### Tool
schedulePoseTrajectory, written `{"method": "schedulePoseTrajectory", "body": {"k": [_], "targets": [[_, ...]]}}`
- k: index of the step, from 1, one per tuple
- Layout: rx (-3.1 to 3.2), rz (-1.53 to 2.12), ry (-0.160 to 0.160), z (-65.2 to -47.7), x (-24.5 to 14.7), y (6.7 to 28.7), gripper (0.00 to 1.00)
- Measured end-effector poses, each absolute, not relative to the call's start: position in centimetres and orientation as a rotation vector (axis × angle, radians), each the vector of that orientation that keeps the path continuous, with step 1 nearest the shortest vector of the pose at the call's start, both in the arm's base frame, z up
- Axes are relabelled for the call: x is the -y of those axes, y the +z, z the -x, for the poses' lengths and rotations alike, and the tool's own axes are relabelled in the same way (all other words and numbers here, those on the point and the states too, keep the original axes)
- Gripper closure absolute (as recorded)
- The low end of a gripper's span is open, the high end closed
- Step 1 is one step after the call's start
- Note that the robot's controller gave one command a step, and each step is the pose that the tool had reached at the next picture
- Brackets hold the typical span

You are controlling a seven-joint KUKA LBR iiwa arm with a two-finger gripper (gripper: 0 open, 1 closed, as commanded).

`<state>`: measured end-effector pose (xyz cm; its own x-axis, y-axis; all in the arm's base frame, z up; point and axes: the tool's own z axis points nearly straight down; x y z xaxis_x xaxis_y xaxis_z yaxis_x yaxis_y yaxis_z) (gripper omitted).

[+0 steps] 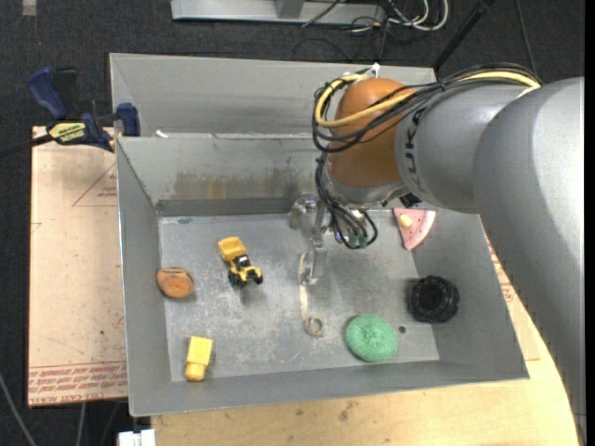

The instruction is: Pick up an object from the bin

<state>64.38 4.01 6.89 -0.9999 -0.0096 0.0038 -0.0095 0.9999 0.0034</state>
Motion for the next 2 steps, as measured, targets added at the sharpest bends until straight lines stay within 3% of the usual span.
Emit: {"method": "schedulePoseTrajectory", "body": {"k": [1, 2], "targets": [[3.146, 0.006, -0.003, -65.4, -6.8, 7.1, 0.0], [3.142, -0.122, -0.002, -64.7, -9.4, 7.0, 0.0]]}}
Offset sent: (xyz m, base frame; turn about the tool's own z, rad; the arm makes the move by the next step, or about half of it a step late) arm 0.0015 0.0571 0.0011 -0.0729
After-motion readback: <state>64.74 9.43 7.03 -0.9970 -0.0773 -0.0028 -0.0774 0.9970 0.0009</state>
